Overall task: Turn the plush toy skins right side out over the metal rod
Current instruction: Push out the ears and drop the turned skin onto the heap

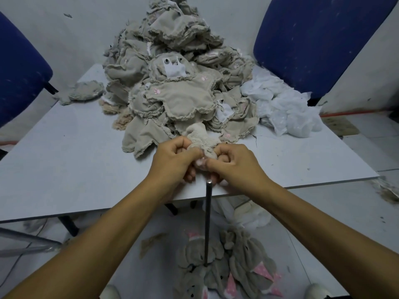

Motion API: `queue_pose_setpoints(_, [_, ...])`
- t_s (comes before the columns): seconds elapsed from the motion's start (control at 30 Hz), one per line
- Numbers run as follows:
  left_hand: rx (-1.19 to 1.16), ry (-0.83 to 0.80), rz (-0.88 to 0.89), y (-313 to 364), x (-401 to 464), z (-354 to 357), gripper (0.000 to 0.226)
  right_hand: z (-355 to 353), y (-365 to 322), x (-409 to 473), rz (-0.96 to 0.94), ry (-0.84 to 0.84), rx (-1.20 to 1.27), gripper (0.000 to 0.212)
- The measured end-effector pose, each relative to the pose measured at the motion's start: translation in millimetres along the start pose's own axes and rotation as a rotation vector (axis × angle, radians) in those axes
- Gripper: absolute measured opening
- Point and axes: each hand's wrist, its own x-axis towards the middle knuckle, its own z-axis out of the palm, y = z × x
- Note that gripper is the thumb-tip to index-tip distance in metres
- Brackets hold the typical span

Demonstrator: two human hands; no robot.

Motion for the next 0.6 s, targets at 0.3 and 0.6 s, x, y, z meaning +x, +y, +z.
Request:
queue_pose_setpoints(0.3, [0.052,0.033,-0.062,-3,7,8,0.014,-7,0,3,0.041,-0.008,-0.025,0.013])
queue_pose_setpoints(0.6, [0.148,-0.18,0.079,-5,-11,-4,0.022,-3,6,4,-0.03,0.197,-0.093,0.022])
